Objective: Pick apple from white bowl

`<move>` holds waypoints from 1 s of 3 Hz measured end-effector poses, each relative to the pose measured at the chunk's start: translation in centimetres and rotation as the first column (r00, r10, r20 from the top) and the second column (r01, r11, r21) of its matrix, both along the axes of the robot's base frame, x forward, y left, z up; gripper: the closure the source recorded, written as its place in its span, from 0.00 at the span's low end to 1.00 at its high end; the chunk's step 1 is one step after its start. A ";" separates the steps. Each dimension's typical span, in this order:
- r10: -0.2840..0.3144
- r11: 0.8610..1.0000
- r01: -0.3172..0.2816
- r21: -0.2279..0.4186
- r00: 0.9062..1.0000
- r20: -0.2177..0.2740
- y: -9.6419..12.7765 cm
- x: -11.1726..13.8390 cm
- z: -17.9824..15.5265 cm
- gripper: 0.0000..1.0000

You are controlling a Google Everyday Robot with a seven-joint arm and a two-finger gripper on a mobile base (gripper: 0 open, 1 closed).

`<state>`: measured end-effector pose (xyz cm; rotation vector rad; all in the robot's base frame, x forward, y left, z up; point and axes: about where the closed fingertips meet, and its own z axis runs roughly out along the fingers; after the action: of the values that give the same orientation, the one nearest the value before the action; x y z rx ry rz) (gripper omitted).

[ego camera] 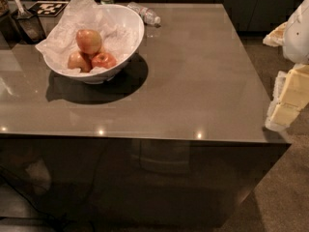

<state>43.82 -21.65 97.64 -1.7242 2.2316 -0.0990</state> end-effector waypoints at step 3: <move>-0.008 0.995 0.006 -0.099 1.000 -0.016 6.5 6.2 2.3 0.00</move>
Offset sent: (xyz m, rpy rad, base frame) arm 0.0550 0.0605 0.0262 -0.1261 0.0646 -0.0567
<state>49.99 -15.18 99.95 -1.7735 2.2799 -0.2009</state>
